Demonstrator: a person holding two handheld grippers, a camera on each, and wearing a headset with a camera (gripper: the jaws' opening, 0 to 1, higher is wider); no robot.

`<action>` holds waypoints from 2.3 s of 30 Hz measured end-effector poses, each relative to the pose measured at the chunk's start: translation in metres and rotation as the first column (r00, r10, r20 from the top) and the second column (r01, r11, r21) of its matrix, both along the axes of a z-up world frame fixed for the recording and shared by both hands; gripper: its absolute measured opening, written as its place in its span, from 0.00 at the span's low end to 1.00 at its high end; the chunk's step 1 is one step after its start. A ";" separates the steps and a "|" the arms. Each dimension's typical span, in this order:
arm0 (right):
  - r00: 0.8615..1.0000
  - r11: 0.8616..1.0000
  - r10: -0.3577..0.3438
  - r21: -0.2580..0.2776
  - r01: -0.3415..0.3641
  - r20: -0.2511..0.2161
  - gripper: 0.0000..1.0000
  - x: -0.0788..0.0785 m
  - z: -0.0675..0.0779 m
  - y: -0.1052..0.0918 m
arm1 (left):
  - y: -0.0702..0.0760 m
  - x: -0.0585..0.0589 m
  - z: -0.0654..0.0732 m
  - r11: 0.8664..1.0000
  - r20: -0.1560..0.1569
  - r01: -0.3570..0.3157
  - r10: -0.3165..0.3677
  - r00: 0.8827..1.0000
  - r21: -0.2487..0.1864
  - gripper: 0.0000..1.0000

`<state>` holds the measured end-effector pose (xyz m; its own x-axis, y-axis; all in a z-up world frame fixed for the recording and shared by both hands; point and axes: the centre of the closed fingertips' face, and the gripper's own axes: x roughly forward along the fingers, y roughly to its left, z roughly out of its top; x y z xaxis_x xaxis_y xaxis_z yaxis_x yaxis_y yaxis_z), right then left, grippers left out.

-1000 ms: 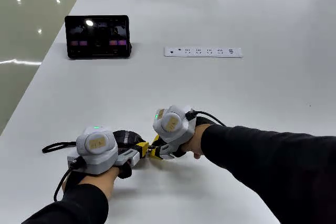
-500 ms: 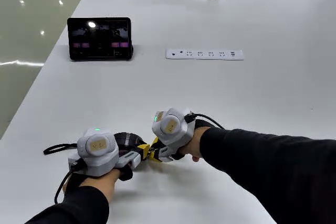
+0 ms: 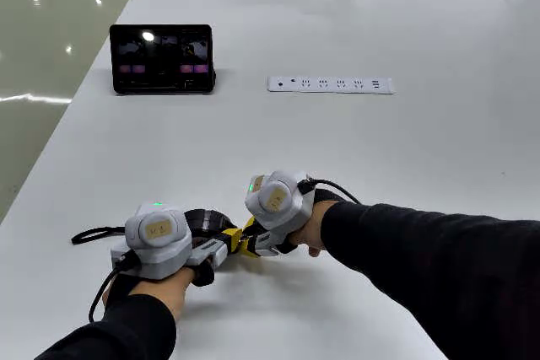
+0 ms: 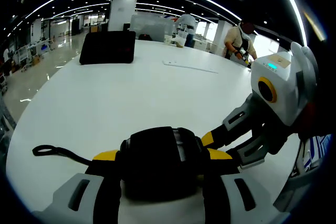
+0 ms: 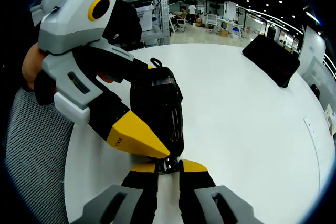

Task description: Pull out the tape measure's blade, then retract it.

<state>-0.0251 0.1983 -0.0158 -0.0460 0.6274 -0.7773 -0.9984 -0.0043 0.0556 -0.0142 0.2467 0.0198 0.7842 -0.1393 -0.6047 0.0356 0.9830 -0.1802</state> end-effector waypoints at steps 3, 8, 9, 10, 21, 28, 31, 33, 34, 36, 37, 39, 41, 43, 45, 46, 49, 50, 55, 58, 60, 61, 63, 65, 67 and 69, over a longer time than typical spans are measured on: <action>1.000 1.000 0.000 0.000 0.000 0.003 0.12 0.000 0.000 0.000 | 0.000 0.000 0.000 1.000 0.000 0.002 -0.002 1.000 -0.001 0.58; 1.000 1.000 -0.004 -0.005 0.004 0.011 0.13 -0.001 0.000 0.000 | 0.000 0.000 0.000 1.000 0.000 0.006 -0.006 1.000 0.002 0.58; 1.000 1.000 -0.006 -0.006 0.006 0.012 0.13 0.000 0.000 0.000 | 0.000 0.000 0.000 1.000 0.000 0.007 -0.007 1.000 0.004 0.58; 1.000 1.000 -0.008 -0.008 0.008 0.011 0.13 -0.001 0.000 0.000 | 0.000 0.000 0.000 1.000 0.001 0.009 -0.009 1.000 0.005 0.58; 0.999 1.000 -0.020 -0.011 0.020 0.033 0.13 -0.006 0.004 -0.004 | -0.001 -0.001 0.001 0.998 0.001 0.050 -0.050 0.999 0.037 0.60; 0.999 0.999 -0.045 -0.001 0.045 0.027 0.11 -0.008 0.010 -0.018 | -0.002 -0.002 0.004 0.994 0.001 0.102 -0.102 0.995 0.040 0.59; 0.998 0.998 -0.057 -0.002 0.057 0.024 0.11 -0.011 0.011 -0.026 | -0.002 -0.003 0.005 0.988 0.001 0.144 -0.145 0.989 0.053 0.58; 0.997 0.998 -0.066 0.000 0.066 0.026 0.12 -0.012 0.013 -0.031 | -0.003 -0.005 0.009 0.982 0.001 0.175 -0.176 0.984 0.067 0.57; 0.997 0.998 -0.069 0.003 0.069 0.026 0.12 -0.014 0.014 -0.033 | -0.003 -0.006 0.009 0.980 -0.004 0.185 -0.186 0.983 0.068 0.57; 0.996 0.997 -0.080 0.010 0.079 0.028 0.14 -0.016 0.017 -0.038 | -0.004 -0.008 0.010 0.975 -0.006 0.217 -0.217 0.976 0.057 0.58; 0.996 0.996 -0.084 0.013 0.083 0.029 0.14 -0.017 0.018 -0.041 | -0.004 -0.009 0.011 0.972 -0.011 0.228 -0.228 0.974 0.057 0.58; 0.994 0.994 -0.104 0.025 0.103 0.024 0.15 -0.018 0.022 -0.047 | -0.005 -0.011 0.012 0.962 -0.009 0.263 -0.263 0.965 0.068 0.59; 0.991 0.991 -0.131 0.041 0.131 0.016 0.16 -0.019 0.026 -0.055 | -0.004 -0.013 0.012 0.955 -0.016 0.289 -0.288 0.957 0.071 0.62; 0.988 0.987 -0.156 0.051 0.155 0.012 0.17 -0.019 0.030 -0.063 | -0.004 -0.015 0.016 0.945 -0.009 0.317 -0.317 0.948 0.079 0.64; 0.983 0.981 -0.182 0.066 0.181 0.007 0.18 -0.019 0.036 -0.073 | -0.004 -0.016 0.021 0.937 0.007 0.337 -0.339 0.941 0.086 0.68; 0.982 0.979 -0.191 0.070 0.190 0.006 0.19 -0.019 0.038 -0.078 | -0.004 -0.017 0.023 0.932 0.009 0.351 -0.353 0.936 0.092 0.69; 0.974 0.971 -0.224 0.083 0.223 0.009 0.21 -0.017 0.046 -0.093 | -0.002 -0.019 0.026 0.919 0.014 0.383 -0.386 0.922 0.098 0.76; 0.970 0.967 -0.242 0.083 0.241 0.005 0.22 -0.016 0.048 -0.099 | 0.000 -0.020 0.028 0.914 0.017 0.393 -0.397 0.918 0.104 0.79; 0.960 0.956 -0.281 0.088 0.280 0.005 0.26 -0.018 0.053 -0.126 | 0.000 -0.028 0.027 0.901 0.007 0.432 -0.432 0.902 0.045 0.99; 0.955 0.951 -0.296 0.088 0.295 0.001 0.28 -0.021 0.054 -0.141 | 0.003 -0.033 0.028 0.891 -0.002 0.453 -0.453 0.891 0.035 0.99; 0.953 0.949 -0.304 0.085 0.302 0.001 0.30 -0.023 0.054 -0.151 | 0.006 -0.037 0.030 0.871 -0.005 0.485 -0.486 0.874 0.075 0.99; 0.952 0.948 -0.307 0.085 0.305 -0.001 0.31 -0.023 0.054 -0.152 | 0.007 -0.038 0.030 0.866 -0.011 0.492 -0.493 0.870 0.088 0.99; 0.946 0.942 -0.325 0.093 0.324 -0.002 0.33 -0.024 0.057 -0.163 | 0.009 -0.044 0.031 0.855 -0.029 0.507 -0.507 0.861 0.106 0.99; 0.941 0.936 -0.338 0.101 0.336 -0.003 0.33 -0.024 0.061 -0.173 | 0.010 -0.048 0.032 0.847 -0.029 0.522 -0.522 0.853 0.102 0.99; 0.938 0.933 -0.347 0.104 0.345 -0.002 0.36 -0.023 0.063 -0.181 | 0.011 -0.052 0.034 0.844 -0.027 0.529 -0.529 0.848 0.089 0.99; 0.932 0.927 -0.363 0.102 0.361 -0.002 0.40 -0.022 0.065 -0.192 | 0.013 -0.055 0.036 0.845 -0.024 0.529 -0.529 0.849 0.080 0.99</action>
